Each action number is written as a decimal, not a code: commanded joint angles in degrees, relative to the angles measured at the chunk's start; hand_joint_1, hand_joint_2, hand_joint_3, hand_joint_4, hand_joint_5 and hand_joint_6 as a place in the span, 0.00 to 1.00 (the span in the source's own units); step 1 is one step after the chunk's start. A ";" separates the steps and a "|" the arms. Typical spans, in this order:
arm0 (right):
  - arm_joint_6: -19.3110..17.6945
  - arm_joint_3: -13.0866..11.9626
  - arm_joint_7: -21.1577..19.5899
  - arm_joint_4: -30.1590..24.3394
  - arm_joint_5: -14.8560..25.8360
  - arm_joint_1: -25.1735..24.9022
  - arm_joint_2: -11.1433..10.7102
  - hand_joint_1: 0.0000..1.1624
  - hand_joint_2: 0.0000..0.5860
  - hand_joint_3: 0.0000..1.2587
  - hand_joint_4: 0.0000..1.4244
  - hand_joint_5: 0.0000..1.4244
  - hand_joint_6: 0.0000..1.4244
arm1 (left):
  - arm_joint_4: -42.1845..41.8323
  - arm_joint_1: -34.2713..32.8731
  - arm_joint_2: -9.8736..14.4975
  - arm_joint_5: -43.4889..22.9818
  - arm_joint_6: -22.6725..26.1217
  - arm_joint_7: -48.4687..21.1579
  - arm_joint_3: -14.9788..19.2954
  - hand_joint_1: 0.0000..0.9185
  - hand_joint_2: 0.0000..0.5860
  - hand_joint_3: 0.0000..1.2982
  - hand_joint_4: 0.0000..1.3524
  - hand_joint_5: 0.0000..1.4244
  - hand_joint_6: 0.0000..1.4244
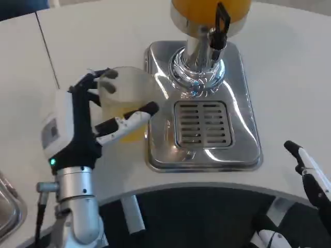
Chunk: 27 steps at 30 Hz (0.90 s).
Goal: Grasp the cup under the faucet to collect the drink, then remove the cup.
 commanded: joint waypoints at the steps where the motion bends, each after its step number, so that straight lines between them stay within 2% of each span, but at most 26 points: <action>1: 0.03 0.01 -0.96 0.41 -0.15 0.60 -1.02 0.42 0.65 0.00 0.00 0.05 0.06 | -4.42 2.41 2.24 -1.65 -1.58 -2.06 2.74 0.89 0.00 0.88 0.90 0.89 1.00; 6: -0.01 -0.26 -0.87 0.63 -1.01 -0.66 -2.40 0.41 0.66 0.00 0.00 0.04 0.06 | -8.12 5.69 4.10 -3.29 -2.34 -4.59 4.98 0.89 0.00 0.88 0.90 0.88 1.00; 8: -0.09 -0.34 -0.76 0.71 -1.57 -1.37 -3.07 0.38 0.65 0.00 0.00 0.03 0.04 | -9.58 6.94 4.40 -3.54 -2.52 -5.40 5.49 0.90 0.00 0.88 0.90 0.88 1.00; 11: -0.67 -0.53 -0.38 0.43 -4.91 -2.93 -4.55 0.30 0.68 0.00 0.00 0.00 0.00 | -12.48 9.91 4.97 -4.17 -3.56 -6.89 6.20 0.90 0.00 0.88 0.90 0.88 1.00; 20: -1.32 -1.09 -0.51 0.51 -10.92 -3.11 -7.17 0.28 0.67 0.00 0.00 0.00 0.00 | -17.91 14.40 4.81 -5.72 -5.43 -9.74 7.91 0.90 0.00 0.88 0.91 0.88 1.00; 27: -7.53 -2.31 -3.42 1.06 -17.81 -0.72 -9.43 0.27 0.71 0.00 0.00 0.00 0.00 | -24.47 18.66 3.81 -7.80 -6.28 -12.59 9.06 0.90 0.00 0.88 0.91 0.88 1.00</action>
